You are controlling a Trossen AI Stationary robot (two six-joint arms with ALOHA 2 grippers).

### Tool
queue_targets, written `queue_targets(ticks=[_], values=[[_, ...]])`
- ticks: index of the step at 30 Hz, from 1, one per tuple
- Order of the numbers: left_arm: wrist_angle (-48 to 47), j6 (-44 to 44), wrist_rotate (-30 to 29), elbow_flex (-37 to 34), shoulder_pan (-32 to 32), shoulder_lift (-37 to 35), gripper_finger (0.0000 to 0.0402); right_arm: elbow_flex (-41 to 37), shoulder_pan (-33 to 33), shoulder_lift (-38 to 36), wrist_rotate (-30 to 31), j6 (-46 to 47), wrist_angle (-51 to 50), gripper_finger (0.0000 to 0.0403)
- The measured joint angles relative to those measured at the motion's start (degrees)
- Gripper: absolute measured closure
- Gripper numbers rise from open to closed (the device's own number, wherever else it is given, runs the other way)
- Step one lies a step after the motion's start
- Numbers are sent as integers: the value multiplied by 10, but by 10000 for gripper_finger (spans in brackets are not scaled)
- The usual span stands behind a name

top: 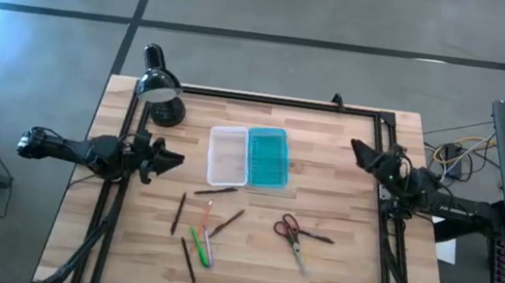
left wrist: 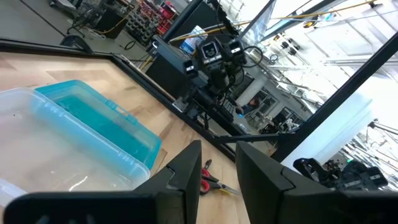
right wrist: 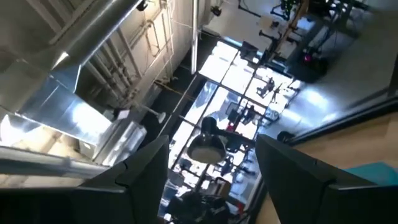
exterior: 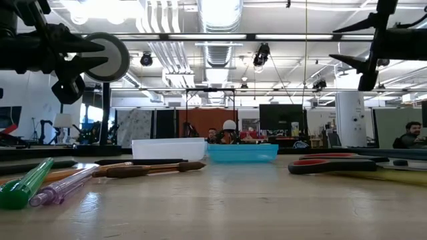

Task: Pick & place school supplies into a supply box
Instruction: Put the scissors into the supply box

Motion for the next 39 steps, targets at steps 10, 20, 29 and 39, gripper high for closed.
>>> queue_targets(ticks=[10, 20, 29, 39], values=[[65, -234, -34, 0, 0, 0, 319, 16, 0, 95, -3, 59, 9, 172], [61, -391, -116, 0, 1, 4, 319, 118, 0, 322, -37, 99, -150, 172], [2, -440, -166, 6, 1, 36, 319, 228, -15, 459, -42, 100, -324, 172], [-131, -432, -98, 118, 1, 116, 339, 236, -82, 507, -158, 71, -326, 172]])
